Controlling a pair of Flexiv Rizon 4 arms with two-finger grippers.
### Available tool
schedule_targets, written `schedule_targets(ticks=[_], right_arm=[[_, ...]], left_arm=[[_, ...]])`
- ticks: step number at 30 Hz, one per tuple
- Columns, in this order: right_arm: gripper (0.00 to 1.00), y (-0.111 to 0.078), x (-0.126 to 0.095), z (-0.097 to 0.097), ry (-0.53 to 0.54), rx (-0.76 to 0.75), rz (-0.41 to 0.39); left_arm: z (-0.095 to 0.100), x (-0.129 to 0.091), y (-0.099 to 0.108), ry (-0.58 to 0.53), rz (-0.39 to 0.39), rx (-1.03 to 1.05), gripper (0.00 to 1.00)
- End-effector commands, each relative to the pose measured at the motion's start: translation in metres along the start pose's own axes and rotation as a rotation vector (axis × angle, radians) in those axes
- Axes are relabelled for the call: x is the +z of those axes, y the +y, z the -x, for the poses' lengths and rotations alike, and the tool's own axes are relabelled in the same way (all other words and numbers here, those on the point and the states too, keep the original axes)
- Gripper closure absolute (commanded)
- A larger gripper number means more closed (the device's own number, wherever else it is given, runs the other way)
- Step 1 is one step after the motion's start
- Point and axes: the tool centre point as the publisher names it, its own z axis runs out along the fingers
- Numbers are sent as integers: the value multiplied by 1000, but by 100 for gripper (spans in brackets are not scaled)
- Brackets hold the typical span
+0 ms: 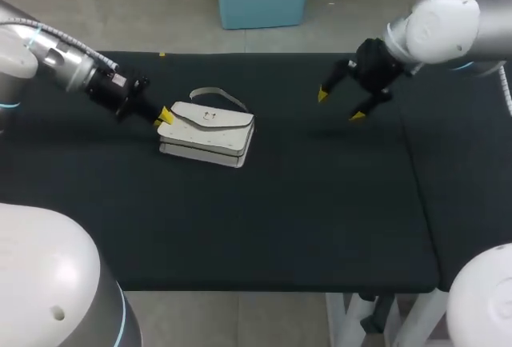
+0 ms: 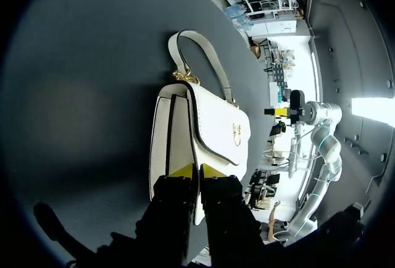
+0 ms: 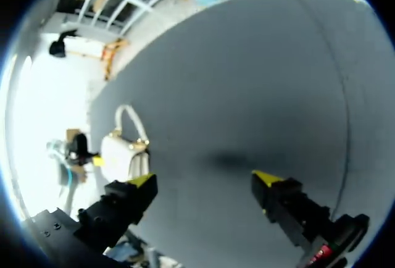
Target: Pick up the bag, open it, inspect its contents, close it, and place it on the opposite side
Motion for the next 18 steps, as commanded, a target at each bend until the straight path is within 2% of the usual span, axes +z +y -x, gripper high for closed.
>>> schedule_targets(ticks=[1,3,10,14,18], right_arm=[[0,6,-21,7,-89,-8,-3],[0,10,-27,14,-109,-22,-6],[0,23,-47,36,-174,-61,14],[0,30,-57,47,-223,-40,36],[0,30,-57,47,-223,-40,36]], left_arm=[[19,-33,-15,8,36,25,100],[29,-45,-21,-1,8,11,100],[58,-79,-37,-3,9,43,100],[70,-96,-48,-20,-16,35,100],[81,-112,-55,-23,-29,41,100]])
